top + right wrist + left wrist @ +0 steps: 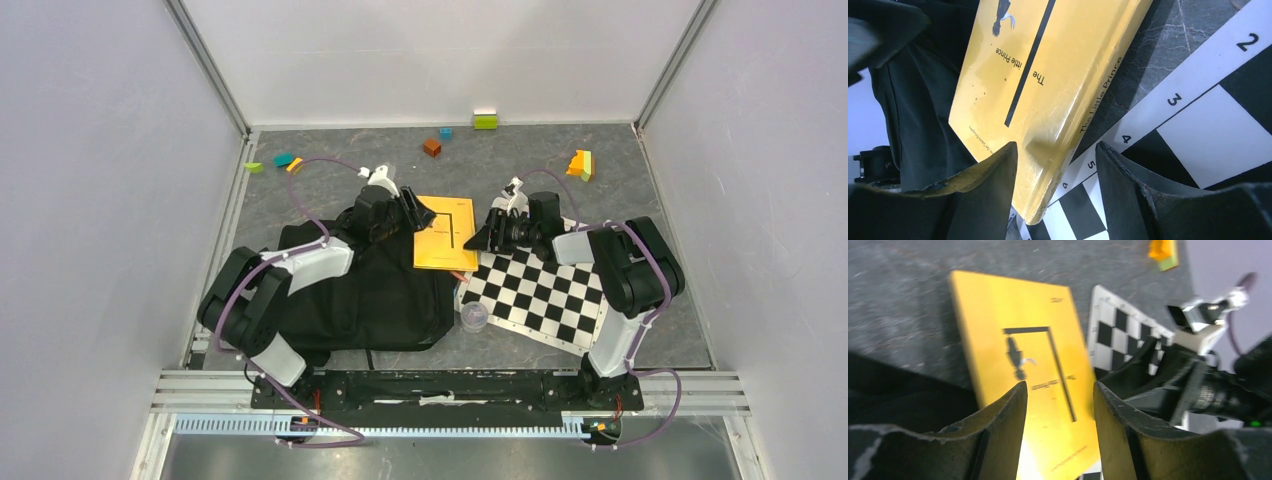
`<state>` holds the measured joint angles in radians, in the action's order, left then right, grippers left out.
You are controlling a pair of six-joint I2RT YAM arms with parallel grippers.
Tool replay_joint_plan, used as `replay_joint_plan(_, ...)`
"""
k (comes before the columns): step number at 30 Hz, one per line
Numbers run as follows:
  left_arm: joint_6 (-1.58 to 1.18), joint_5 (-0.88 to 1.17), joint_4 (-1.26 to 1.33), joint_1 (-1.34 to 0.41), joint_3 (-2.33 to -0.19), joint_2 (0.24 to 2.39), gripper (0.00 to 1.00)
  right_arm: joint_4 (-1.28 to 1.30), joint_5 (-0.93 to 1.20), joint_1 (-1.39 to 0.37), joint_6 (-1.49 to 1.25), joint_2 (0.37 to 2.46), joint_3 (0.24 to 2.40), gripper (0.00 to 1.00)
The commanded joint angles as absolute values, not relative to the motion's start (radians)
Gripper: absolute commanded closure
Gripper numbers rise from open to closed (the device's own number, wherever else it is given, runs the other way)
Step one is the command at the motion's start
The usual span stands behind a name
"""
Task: Pack the student bag
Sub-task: Pick up the book from the center of the board.
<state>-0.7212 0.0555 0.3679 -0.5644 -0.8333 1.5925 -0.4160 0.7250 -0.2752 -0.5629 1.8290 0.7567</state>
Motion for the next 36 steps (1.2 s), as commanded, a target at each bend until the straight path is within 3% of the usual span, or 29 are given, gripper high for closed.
replay_joint_plan(1,-0.652,0.040,0.286,-0.539,-0.860,1.641,0.43,-0.490,0.728,-0.288,-0.623,1.853,0.739,0.36)
replay_joint_plan(13,-0.650,0.093,0.263,-0.537,-0.862,1.701,0.53,-0.684,0.785,-0.327,-0.791,1.884,0.745,0.41)
replay_joint_plan(17,-0.646,0.117,0.276,-0.537,-0.850,1.682,0.53,-0.775,0.795,-0.330,-0.858,1.889,0.735,0.51)
replay_joint_plan(20,-0.624,0.132,0.286,-0.539,-0.838,1.645,0.53,-0.814,0.791,-0.331,-0.885,1.892,0.733,0.73)
replay_joint_plan(24,-0.530,0.138,0.288,-0.558,-0.810,1.508,0.42,-0.882,0.792,-0.330,-0.926,1.866,0.722,0.99)
replay_joint_plan(30,-0.334,0.083,0.080,-0.635,-0.827,1.280,0.22,-1.000,0.769,-0.323,-1.001,1.763,0.702,1.00)
replay_joint_plan(36,-0.342,-0.027,-0.135,-0.732,-0.765,1.097,0.19,-0.935,0.678,-0.283,-0.960,1.602,0.663,1.00)
